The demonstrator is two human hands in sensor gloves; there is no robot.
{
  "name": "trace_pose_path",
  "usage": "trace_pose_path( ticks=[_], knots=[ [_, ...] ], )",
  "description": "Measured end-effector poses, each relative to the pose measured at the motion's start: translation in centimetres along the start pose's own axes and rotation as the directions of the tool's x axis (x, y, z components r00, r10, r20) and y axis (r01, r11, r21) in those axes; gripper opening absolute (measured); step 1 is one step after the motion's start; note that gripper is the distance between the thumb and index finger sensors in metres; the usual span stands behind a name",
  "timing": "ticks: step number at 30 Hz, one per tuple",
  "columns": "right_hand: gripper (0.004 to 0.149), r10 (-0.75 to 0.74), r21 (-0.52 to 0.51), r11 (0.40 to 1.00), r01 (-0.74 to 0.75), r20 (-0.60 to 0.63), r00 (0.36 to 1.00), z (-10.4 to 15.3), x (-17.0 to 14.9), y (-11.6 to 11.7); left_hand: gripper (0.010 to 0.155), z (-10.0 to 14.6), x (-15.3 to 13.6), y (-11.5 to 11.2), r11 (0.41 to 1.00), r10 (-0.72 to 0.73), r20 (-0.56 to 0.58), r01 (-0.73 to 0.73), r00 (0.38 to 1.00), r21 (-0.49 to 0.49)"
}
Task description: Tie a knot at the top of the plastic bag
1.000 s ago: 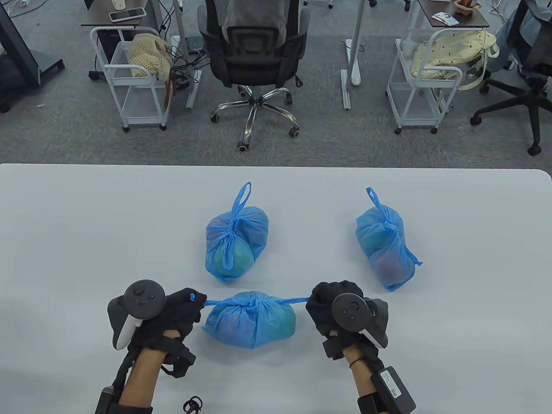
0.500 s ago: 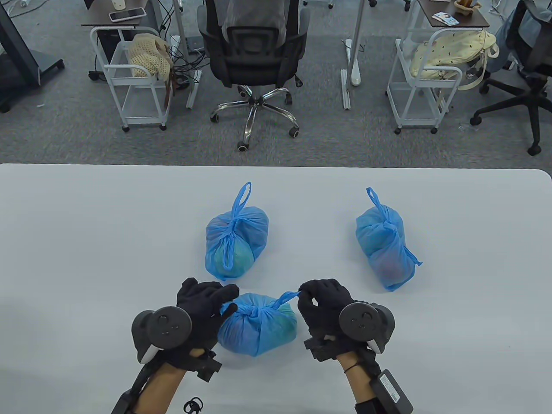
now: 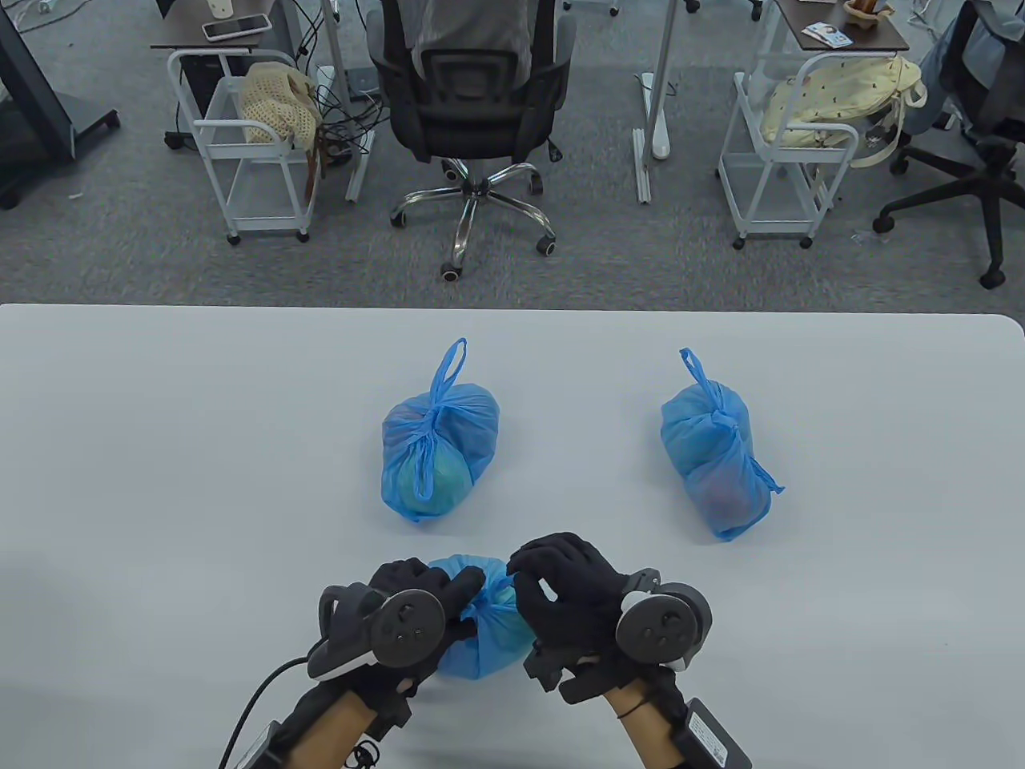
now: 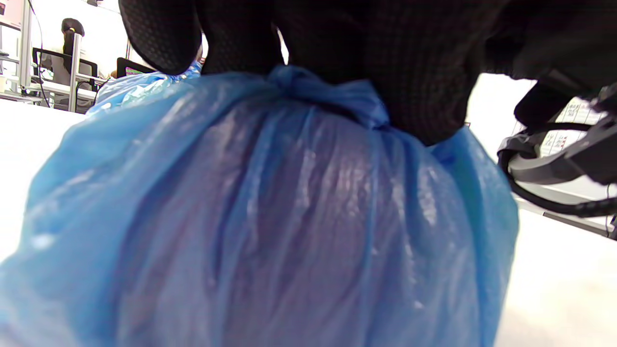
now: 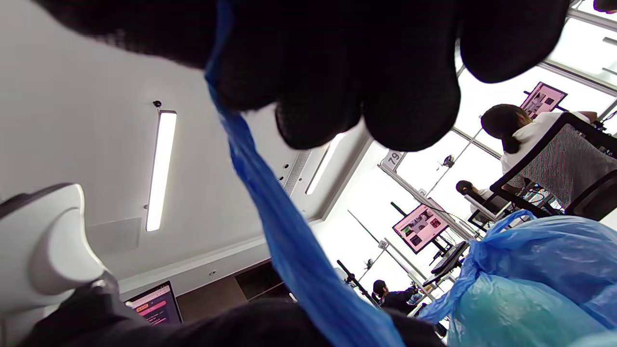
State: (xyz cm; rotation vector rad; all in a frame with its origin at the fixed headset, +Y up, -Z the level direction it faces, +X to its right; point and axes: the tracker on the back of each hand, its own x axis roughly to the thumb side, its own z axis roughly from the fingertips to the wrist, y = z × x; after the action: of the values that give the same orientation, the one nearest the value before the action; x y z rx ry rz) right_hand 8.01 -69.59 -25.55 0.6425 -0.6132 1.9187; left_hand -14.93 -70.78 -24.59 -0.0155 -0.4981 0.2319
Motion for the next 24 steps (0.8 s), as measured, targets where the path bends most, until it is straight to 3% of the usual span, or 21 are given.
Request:
trace_pose_path(
  ticks=[13, 24],
  knots=[
    [0.034, -0.05, -0.058, 0.997, 0.048, -0.028, 0.998, 0.1, -0.1, -0.3, 0.043, 0.1, 0.8, -0.5, 0.994, -0.095, -0.001, 0.095, 0.995, 0.062],
    [0.034, 0.116, -0.054, 0.991, -0.123, -0.11, 0.987, 0.3, -2.8, -1.5, 0.042, 0.2, -0.7, -0.2, 0.994, -0.045, -0.003, 0.045, 0.999, 0.101]
  ],
)
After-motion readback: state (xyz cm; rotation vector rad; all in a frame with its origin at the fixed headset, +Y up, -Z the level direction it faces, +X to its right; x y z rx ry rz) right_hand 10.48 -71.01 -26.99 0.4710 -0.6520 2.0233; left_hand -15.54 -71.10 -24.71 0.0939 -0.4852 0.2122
